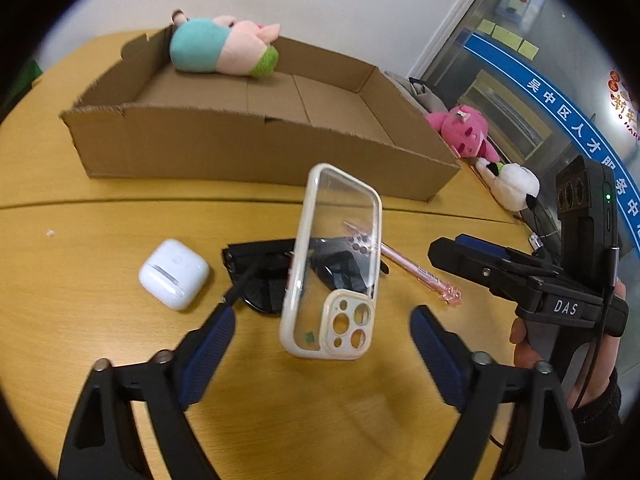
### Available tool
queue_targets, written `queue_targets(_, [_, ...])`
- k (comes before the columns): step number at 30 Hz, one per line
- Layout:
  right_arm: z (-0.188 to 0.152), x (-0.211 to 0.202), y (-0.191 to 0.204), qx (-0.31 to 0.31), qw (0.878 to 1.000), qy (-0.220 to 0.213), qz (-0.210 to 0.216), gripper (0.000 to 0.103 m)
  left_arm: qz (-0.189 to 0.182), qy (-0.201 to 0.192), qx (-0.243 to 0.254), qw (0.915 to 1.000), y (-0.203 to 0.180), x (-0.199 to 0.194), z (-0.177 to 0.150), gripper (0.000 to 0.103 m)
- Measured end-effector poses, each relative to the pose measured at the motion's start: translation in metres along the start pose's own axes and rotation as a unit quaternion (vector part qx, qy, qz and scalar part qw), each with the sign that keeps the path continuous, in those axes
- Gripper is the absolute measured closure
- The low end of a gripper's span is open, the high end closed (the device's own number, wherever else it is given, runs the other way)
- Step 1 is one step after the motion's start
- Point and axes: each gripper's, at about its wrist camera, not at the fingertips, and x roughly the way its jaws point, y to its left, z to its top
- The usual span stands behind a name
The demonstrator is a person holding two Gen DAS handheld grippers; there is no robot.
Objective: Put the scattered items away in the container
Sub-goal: 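Move the left tool down toward the clear phone case, then close the left gripper on the clear phone case edge and lift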
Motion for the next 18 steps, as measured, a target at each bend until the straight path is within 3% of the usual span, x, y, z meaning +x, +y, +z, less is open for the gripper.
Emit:
queue_targets(3, [-0.003, 0.003, 0.001, -0.002, 1.0, 0.006, 0.002, 0.001, -0.013, 0.02, -0.008, 0.9997, 0.004, 0.012, -0.002, 0.042])
queue_targets(7, [-0.006, 0.008, 0.002, 0.001, 1.0, 0.014, 0.006, 0.001, -0.02, 0.04, -0.026, 0.9987, 0.011, 0.025, -0.007, 0.052])
queue_targets(11, [-0.006, 0.01, 0.003, 0.005, 1.0, 0.017, 0.009, 0.001, -0.039, 0.058, -0.046, 0.9965, 0.019, 0.035, -0.011, 0.076])
queue_targets(16, [-0.007, 0.012, 0.004, 0.005, 1.0, 0.022, 0.016, 0.001, -0.053, 0.061, -0.053, 0.9953, 0.019, 0.035, -0.015, 0.077])
queue_targets(18, [-0.008, 0.014, 0.006, 0.005, 0.999, 0.027, 0.023, 0.001, -0.064, 0.064, -0.056, 0.9943, 0.018, 0.034, -0.015, 0.084])
